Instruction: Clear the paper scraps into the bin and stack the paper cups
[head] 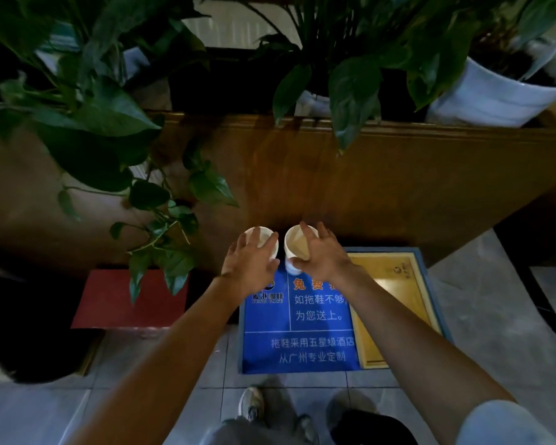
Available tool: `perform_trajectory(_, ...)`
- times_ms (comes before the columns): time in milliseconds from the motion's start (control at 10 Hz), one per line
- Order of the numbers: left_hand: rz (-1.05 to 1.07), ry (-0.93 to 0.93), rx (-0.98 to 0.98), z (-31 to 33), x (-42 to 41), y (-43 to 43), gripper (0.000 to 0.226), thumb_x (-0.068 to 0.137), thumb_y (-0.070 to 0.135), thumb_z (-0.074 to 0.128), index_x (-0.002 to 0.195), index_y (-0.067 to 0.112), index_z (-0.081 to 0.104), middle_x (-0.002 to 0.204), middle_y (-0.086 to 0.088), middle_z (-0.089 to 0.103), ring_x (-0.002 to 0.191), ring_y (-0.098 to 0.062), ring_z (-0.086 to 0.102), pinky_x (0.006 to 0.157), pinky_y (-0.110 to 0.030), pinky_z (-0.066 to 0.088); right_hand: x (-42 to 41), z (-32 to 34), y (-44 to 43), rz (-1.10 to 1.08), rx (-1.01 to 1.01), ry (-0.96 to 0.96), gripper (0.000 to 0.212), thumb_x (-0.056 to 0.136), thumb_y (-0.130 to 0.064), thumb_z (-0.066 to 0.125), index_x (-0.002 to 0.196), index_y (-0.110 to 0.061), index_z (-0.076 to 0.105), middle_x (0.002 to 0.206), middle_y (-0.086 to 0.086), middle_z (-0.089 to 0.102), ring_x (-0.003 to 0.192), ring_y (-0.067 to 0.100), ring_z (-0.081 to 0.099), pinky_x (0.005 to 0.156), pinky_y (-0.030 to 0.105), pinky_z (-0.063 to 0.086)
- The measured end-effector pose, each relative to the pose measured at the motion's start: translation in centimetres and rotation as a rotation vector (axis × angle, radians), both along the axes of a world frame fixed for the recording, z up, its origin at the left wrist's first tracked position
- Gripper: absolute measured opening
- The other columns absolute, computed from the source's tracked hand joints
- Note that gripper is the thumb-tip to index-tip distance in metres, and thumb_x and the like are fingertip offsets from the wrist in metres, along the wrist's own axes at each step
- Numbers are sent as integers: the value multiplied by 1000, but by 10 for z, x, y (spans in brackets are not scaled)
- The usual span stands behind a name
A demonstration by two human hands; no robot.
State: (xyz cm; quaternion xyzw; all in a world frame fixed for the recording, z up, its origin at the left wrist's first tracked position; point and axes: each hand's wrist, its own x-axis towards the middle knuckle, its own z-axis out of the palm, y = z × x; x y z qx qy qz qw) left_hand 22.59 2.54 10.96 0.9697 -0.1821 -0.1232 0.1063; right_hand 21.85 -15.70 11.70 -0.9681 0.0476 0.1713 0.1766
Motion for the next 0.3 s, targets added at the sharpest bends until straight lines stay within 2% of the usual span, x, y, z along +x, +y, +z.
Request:
perform_trajectory(200,56,-9,-209,4,-42,9,63,92,43,53,148,27,29,156,-11,28,137,-38,34,108,-52,40,-38,6,-23,51,44,-90,87,81,-50,68,151,-23,23,151,18,29,138,40,28,111,48,34)
perform_trajectory(300,106,-32,-257,3,-70,10,60,92,41,54,146,28,33,154,-11,33,134,-37,40,105,-48,44,-62,5,-40,50,109,-150,77,79,-52,67,144,-22,39,142,14,44,132,33,40,106,41,40)
